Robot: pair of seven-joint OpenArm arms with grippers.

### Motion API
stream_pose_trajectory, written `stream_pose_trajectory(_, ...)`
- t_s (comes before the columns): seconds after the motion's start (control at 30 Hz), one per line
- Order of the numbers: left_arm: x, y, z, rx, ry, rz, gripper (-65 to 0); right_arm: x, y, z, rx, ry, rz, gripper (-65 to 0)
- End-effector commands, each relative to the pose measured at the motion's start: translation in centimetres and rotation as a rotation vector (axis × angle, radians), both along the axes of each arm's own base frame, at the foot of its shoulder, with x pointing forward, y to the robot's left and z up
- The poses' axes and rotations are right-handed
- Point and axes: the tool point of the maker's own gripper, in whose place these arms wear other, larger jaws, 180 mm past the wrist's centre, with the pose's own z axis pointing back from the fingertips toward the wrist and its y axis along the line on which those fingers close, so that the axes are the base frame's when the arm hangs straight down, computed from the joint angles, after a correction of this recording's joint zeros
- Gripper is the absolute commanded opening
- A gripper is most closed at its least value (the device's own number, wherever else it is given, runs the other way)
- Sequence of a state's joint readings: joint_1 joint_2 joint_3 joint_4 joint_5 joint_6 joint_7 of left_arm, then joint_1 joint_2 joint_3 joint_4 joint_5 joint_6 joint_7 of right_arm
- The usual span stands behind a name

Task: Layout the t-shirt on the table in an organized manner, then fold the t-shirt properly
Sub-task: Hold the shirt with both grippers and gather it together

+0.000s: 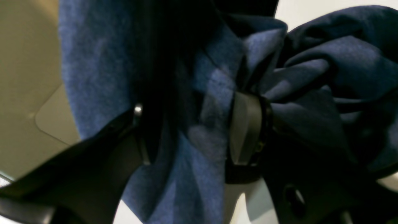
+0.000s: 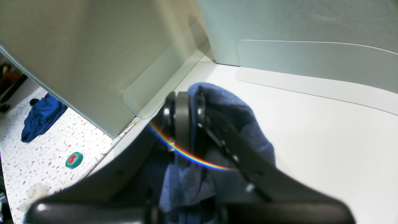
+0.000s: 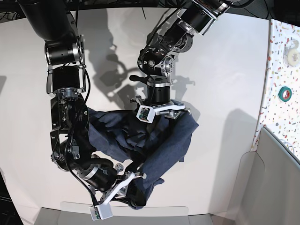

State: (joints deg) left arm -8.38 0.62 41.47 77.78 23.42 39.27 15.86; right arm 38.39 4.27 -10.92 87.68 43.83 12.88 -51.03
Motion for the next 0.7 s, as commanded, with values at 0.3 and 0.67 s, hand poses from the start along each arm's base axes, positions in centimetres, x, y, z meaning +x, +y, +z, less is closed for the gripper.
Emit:
stream_pose_trajectory(0.3,0.8,1.6,1.5,0.055,-0.076,0.006,-32.0,-0.1,0.1,2.9,0.028,-0.083,0.012,-65.0)
stream_pose_trajectory(0.67,2.8,6.6,2.7,0.066,-0.101,0.129,-35.4,-0.2,0.4,2.5,0.033,-0.072,0.018,-65.0)
